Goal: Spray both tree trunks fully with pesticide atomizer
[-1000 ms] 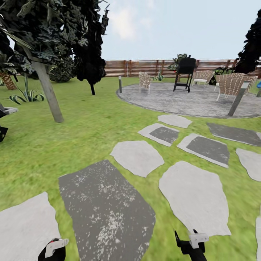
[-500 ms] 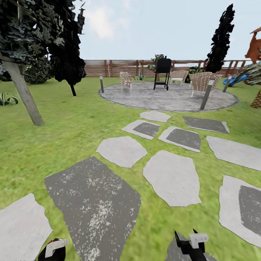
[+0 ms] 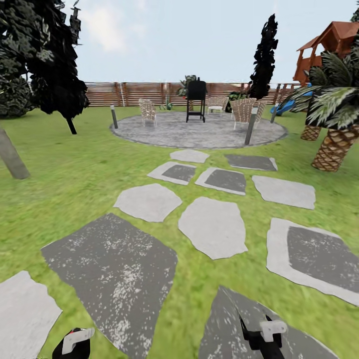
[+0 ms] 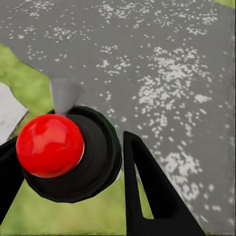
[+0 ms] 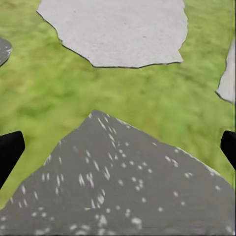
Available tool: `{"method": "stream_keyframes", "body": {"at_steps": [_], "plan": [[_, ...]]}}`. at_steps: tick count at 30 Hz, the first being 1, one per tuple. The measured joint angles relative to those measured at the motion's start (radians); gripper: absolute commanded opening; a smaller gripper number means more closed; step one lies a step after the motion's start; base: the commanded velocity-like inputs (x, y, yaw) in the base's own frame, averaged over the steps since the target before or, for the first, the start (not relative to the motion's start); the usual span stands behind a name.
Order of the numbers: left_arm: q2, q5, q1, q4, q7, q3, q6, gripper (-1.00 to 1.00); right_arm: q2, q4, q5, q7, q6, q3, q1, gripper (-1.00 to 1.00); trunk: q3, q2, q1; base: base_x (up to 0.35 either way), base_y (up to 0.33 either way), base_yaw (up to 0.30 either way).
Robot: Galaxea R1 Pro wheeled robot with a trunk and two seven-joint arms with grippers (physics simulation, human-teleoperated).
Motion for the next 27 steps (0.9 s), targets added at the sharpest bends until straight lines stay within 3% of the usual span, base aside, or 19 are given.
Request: {"method": "stream_keyframes", "body": {"at_steps": [27], "plan": [[0.0, 0.001, 0.0, 0.0, 0.0, 0.0, 0.0, -1.0, 0.001, 0.0, 0.001, 0.0, 0.0, 0.0, 0.0, 1.0, 0.0, 0.0, 0.0, -0.318, 0.17, -0.3]]}}
